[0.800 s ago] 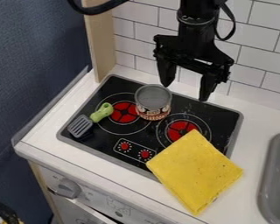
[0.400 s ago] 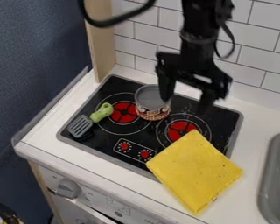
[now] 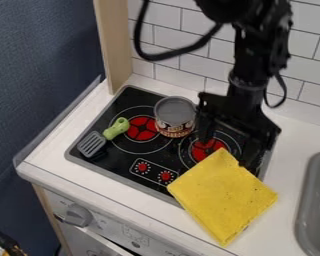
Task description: Moved the yellow cloth upward the stove
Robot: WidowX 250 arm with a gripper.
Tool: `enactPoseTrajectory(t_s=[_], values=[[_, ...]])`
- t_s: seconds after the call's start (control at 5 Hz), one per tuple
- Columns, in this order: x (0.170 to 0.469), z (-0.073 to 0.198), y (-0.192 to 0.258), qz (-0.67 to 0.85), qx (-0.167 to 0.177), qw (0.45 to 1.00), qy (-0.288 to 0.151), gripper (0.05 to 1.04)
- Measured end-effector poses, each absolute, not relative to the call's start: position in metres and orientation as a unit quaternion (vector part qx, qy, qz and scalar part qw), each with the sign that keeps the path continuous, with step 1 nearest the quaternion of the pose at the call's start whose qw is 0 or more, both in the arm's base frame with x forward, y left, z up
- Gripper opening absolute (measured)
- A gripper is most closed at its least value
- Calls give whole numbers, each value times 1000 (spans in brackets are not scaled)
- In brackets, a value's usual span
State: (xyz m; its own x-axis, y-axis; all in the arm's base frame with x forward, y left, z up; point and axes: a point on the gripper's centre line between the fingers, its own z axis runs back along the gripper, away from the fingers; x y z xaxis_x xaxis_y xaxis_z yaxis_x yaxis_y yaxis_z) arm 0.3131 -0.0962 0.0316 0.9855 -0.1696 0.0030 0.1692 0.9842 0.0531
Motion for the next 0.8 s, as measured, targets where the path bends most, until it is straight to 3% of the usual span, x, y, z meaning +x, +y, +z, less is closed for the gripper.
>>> enactPoseTrajectory(t_s=[0.4, 0.8], values=[[314, -2, -98, -99, 39, 994, 32, 1000], [316, -13, -101, -101, 28, 994, 25, 1000]])
